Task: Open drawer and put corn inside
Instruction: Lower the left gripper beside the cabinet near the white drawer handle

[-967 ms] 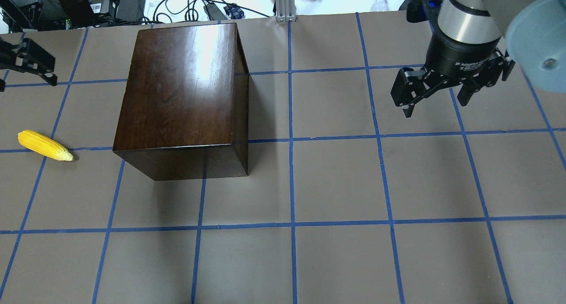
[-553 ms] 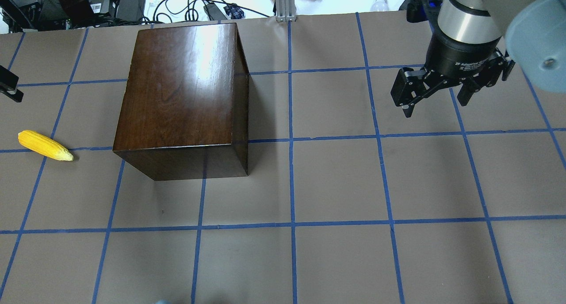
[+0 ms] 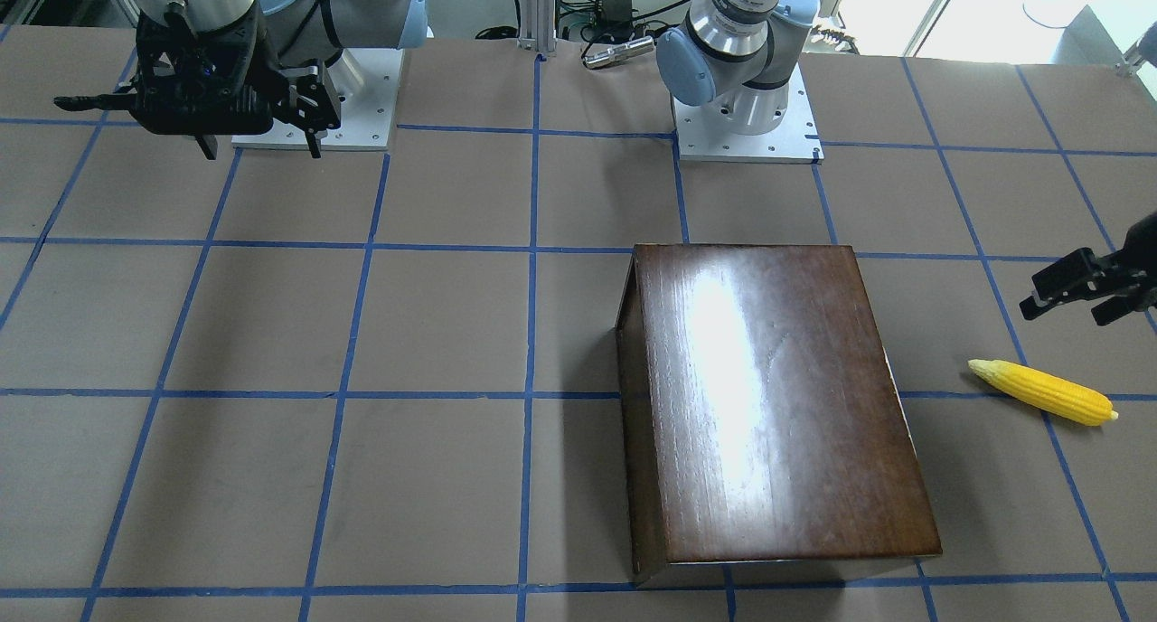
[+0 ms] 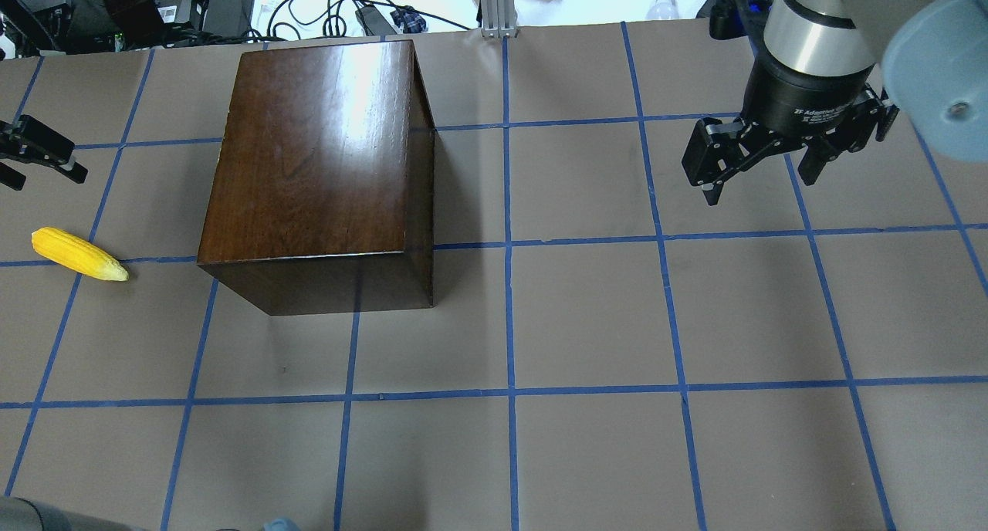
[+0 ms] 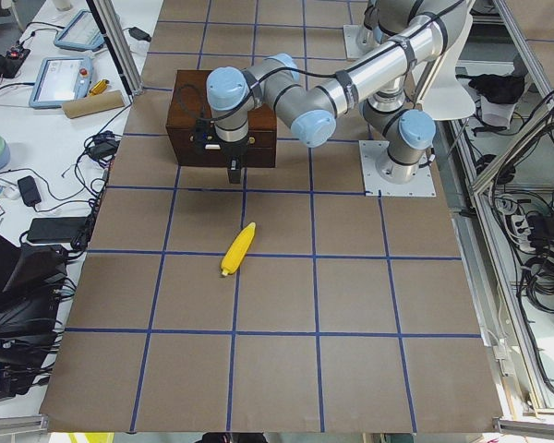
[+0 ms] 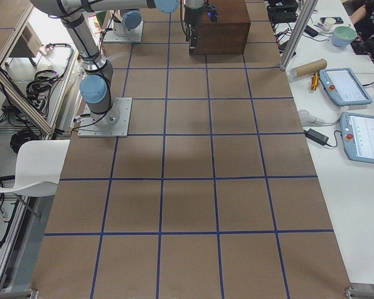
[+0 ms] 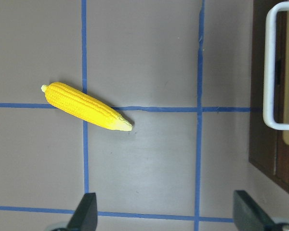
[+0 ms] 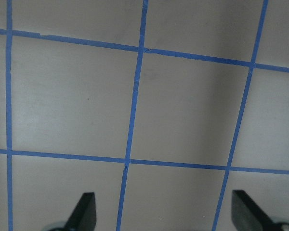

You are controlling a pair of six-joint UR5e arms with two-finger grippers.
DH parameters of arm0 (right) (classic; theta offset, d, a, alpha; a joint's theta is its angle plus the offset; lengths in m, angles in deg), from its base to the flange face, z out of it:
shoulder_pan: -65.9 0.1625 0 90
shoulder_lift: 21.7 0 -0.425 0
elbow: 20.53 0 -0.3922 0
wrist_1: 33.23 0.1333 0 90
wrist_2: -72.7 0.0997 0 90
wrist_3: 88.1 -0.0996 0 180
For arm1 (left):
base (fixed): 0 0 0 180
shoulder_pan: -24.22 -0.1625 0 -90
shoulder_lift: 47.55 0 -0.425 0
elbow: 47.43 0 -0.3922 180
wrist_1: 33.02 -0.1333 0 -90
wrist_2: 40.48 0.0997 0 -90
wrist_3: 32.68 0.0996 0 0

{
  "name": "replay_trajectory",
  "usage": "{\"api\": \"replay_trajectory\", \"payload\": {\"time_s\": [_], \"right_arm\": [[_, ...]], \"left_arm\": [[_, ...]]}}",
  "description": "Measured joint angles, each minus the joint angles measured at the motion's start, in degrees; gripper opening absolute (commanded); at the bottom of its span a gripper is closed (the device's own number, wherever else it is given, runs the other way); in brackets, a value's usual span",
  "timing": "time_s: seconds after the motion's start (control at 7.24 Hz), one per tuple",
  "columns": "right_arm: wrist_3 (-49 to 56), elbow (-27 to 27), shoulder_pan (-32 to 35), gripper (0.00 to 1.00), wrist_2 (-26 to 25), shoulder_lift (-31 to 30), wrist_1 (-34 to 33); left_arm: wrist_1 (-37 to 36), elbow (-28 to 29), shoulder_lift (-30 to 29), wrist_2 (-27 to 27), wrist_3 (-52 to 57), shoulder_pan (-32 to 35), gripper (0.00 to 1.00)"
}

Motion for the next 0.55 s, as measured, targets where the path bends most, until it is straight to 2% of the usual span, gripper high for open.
{"api": "replay_trajectory", "payload": {"time_s": [0.28,0.55], "right_arm": [[0.0,0.0,0.0,1.00,0.0,0.0,0.0],[0.0,0.0,0.0,1.00,0.0,0.0,0.0]], "left_arm": [[-0.3,2.1,-5.4,-0.9,0.1,0.1,1.00],[0.1,2.0,-7.5,-8.3,0.1,0.3,1.00]]}}
